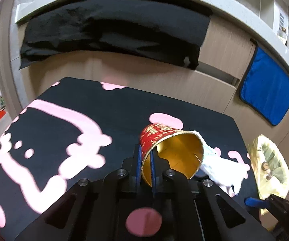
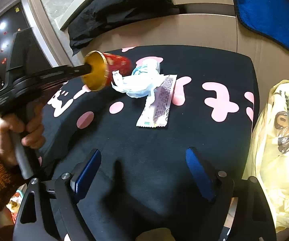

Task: Collect trash
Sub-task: 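Reach the left tool toward the red paper cup's rim, then grasp the white-and-pink paper strip with the right tool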

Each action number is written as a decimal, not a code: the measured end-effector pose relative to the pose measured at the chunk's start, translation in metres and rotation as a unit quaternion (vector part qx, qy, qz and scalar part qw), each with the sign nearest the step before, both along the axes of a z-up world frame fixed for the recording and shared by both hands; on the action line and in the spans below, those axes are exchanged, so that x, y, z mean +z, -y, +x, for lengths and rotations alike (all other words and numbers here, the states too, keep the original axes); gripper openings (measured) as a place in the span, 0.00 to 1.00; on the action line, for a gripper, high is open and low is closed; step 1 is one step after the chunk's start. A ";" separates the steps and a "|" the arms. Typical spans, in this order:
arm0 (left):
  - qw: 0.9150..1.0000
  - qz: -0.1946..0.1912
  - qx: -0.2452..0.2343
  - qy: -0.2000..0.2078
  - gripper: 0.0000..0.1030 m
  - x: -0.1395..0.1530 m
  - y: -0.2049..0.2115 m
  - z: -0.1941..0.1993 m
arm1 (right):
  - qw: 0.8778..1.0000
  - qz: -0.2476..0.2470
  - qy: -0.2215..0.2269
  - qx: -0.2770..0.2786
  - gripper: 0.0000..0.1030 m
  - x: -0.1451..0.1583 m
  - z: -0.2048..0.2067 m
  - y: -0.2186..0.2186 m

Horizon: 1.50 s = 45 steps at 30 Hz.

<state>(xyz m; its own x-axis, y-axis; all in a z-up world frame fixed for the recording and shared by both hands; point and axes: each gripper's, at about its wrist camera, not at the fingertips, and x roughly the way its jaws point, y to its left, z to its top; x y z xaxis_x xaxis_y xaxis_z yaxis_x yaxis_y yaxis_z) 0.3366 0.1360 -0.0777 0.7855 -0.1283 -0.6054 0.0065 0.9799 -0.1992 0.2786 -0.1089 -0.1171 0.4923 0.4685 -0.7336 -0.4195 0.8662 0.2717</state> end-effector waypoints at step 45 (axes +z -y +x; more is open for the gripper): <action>1.000 0.004 -0.031 0.001 0.27 -0.019 -0.030 -0.078 | 0.998 -0.035 0.049 -0.033 0.19 0.046 -0.011 -0.008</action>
